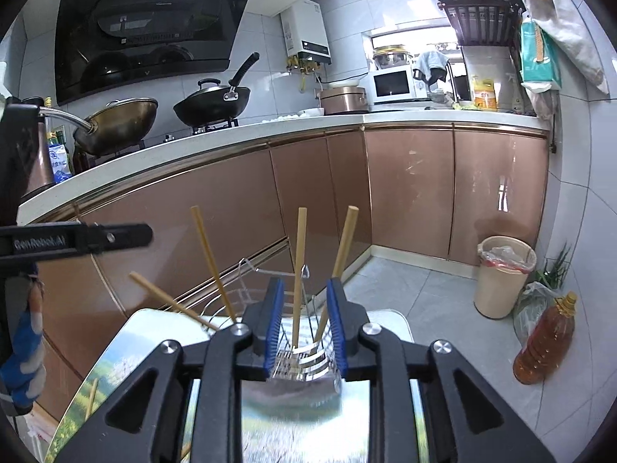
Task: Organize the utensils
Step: 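Open the right tool into the holder while the left tool releases its chopstick, then move both open tools back down to the remaining chopsticks on the table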
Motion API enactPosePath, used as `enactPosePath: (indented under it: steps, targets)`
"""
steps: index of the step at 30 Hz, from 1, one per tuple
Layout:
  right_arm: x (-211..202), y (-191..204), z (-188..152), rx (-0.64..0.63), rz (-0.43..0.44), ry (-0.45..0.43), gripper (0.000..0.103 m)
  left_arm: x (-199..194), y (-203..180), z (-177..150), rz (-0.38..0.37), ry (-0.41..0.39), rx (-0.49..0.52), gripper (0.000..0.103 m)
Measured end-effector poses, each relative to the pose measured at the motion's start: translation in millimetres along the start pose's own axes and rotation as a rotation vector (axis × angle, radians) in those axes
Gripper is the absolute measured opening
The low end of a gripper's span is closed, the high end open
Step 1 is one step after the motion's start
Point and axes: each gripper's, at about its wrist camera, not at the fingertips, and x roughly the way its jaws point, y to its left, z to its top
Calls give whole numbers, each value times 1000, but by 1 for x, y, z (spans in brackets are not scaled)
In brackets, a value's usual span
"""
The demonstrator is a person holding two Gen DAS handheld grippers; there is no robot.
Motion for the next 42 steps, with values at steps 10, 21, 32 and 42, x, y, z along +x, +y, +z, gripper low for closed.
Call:
enactPosePath:
  steps: [10,21,32,42]
  targets:
    - [-83,22,-4,22,-13,-55,22,-82,13,-37,-1,-122,-81,44]
    - [-122,36,-29,76,32,-65,22,-135,29,-82,35,-162,-135,51]
    - [-143,34,-41,93,43,-68,22,-159,40,-106,107,-158,-143,68]
    - [-155,28,-52,116,47,-65,23,-184,66,-116,174,-153,-179,73]
